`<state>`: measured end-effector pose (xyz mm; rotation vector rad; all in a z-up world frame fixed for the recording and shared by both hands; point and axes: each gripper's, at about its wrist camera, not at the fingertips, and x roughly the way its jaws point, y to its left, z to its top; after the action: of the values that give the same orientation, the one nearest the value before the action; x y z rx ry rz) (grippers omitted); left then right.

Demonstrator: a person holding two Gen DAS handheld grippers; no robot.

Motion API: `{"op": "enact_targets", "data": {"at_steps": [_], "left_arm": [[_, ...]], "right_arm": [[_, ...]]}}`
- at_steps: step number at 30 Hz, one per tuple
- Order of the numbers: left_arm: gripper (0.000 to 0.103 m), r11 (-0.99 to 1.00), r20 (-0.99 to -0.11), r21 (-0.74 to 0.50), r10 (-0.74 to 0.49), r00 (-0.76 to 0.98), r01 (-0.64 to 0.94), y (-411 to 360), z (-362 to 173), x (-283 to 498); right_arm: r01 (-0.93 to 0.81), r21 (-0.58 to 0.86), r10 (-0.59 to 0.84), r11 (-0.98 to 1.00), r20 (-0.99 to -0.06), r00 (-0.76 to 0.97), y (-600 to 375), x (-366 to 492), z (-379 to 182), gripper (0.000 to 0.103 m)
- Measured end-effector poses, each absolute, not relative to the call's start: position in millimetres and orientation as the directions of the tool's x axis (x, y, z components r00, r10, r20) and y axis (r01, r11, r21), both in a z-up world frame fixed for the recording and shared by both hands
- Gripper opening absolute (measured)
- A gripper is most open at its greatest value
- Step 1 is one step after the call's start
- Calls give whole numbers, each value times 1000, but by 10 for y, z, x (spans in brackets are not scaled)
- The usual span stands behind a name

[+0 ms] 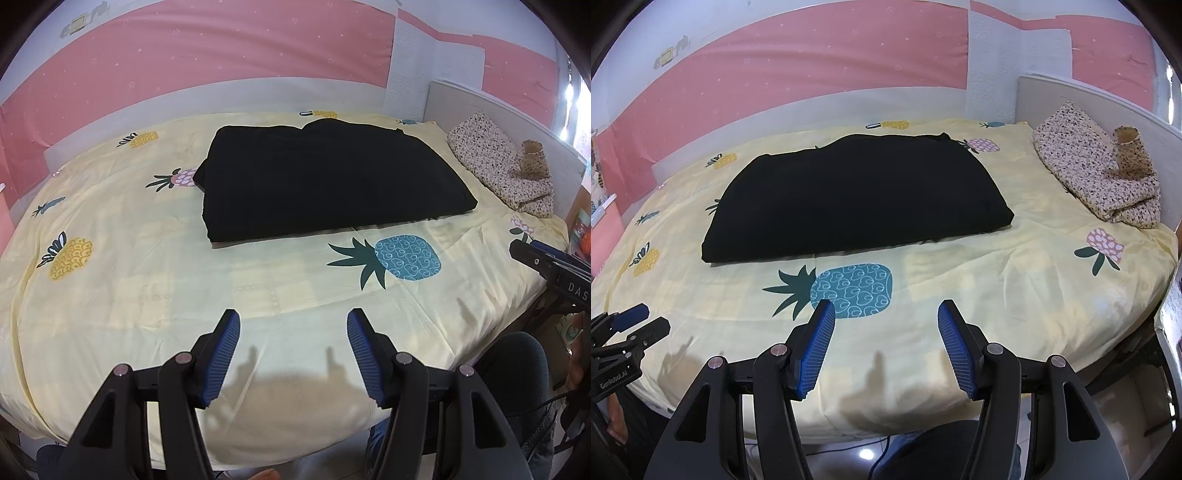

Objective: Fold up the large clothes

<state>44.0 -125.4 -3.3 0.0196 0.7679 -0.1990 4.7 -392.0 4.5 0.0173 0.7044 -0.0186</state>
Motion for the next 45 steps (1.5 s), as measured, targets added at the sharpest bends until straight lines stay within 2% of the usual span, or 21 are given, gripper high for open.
{"op": "enact_targets", "data": {"at_steps": [45], "left_arm": [[62,980,-697,-54,-175,695,193,-1253,-76,435]], "right_arm": [[22,2,-15,1000,-658,753,-3880,69,5,59]]}}
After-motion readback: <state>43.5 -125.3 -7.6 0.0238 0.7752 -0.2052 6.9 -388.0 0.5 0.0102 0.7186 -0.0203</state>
